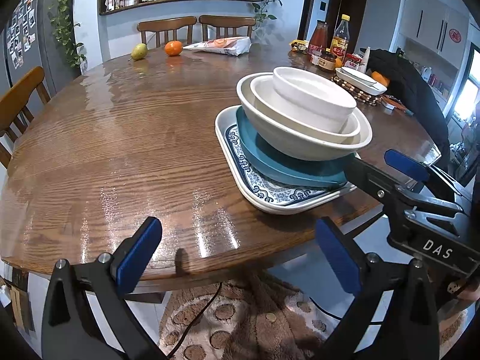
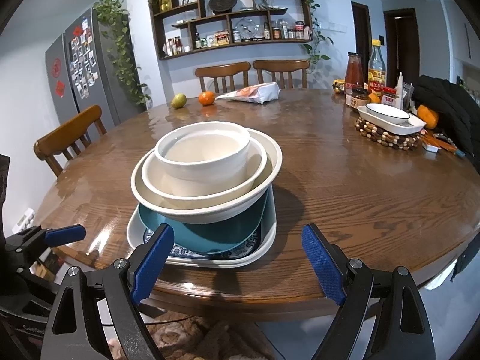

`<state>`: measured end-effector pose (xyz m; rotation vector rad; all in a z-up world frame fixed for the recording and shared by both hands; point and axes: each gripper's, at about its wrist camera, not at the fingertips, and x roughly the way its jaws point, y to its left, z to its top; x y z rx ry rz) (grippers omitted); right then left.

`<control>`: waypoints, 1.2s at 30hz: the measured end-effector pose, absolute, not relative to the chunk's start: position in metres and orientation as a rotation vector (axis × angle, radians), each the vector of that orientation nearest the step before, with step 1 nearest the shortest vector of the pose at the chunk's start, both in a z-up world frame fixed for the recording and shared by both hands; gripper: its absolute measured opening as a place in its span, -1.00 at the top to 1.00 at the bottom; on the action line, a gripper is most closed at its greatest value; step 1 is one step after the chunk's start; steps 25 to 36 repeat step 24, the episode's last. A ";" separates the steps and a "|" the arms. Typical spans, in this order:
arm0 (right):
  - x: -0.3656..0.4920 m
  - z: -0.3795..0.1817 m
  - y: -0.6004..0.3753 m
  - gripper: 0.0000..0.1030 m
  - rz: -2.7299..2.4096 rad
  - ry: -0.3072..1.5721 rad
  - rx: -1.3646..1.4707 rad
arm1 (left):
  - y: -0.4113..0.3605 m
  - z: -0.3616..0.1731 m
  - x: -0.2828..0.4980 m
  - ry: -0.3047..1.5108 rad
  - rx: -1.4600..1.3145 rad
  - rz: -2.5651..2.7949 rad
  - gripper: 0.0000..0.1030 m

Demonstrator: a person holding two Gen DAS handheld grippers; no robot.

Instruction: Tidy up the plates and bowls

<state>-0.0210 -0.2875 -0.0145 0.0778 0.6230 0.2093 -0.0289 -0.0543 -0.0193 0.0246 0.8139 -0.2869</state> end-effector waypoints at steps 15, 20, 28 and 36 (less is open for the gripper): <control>-0.020 -0.015 -0.290 -0.70 0.197 0.626 0.072 | -0.053 -0.018 -0.029 0.812 0.017 -0.289 -0.98; -0.020 -0.015 -0.289 -0.70 0.199 0.627 0.058 | -0.052 -0.018 -0.029 0.811 0.016 -0.289 -0.98; -0.020 -0.015 -0.288 -0.70 0.199 0.626 0.056 | -0.052 -0.018 -0.029 0.811 0.016 -0.289 -0.98; -0.020 -0.015 -0.288 -0.70 0.199 0.626 0.056 | -0.052 -0.018 -0.029 0.811 0.016 -0.289 -0.98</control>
